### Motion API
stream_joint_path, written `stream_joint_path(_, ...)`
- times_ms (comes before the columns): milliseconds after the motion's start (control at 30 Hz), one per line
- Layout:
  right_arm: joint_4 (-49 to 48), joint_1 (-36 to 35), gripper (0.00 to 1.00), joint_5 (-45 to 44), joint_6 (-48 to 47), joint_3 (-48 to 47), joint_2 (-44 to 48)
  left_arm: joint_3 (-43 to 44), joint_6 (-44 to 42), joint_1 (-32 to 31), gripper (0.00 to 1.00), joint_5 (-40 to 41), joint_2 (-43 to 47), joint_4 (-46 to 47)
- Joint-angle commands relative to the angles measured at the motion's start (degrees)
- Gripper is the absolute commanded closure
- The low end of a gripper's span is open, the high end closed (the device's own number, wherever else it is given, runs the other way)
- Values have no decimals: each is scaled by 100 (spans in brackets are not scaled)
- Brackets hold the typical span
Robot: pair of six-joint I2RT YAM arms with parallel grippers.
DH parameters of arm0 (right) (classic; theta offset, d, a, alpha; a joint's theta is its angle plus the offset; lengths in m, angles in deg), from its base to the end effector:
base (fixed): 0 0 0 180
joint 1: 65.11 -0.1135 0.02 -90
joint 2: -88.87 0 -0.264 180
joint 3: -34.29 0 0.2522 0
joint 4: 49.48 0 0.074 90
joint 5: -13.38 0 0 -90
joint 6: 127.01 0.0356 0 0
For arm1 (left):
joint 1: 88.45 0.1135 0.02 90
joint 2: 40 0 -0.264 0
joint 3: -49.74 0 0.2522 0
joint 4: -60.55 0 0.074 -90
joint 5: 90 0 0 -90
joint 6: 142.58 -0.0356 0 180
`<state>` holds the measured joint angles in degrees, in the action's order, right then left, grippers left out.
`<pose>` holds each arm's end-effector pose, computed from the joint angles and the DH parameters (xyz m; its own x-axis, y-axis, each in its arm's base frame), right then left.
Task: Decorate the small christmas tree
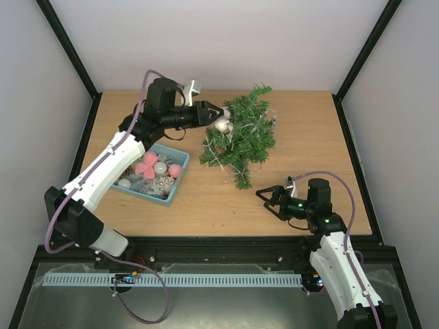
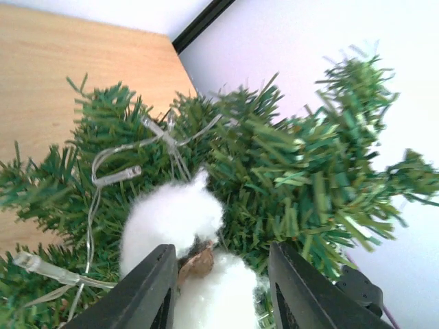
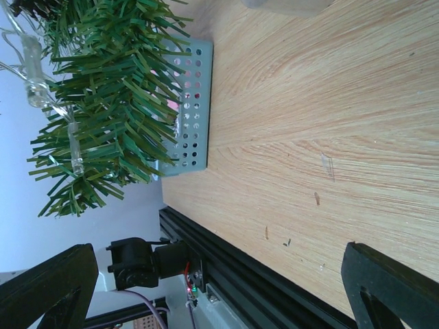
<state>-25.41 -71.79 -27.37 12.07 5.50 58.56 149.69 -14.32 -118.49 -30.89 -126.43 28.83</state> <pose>0.1279 0.0421 0.1980 -0.8511 0.3969 -0.3435 -0.1701 0.4106 0.8958 0.2922 -0.1901 0.4033 -0.7398 -0.1861 -0.6466 0.5014 0.4884 -0.7142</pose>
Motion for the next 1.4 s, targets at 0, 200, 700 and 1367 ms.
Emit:
stream_joint_path(0, -76, -25, 1, 126, 20, 118, 49, 311, -50, 107, 59, -161, 337, -11)
stream_joint_path(200, -62, -18, 1, 131, 19, 119, 47, 310, -51, 255, 51, -115, 514, -217)
stream_joint_path(700, 73, -18, 1, 69, -65, 31, 8, -1934, -754, 1779, 0, 1532, 1967, -2016)
stream_joint_path(1367, -634, -19, 1, 233, -300, 53, -975, -3169, -658, 2325, 9, 3789, 748, -2037)
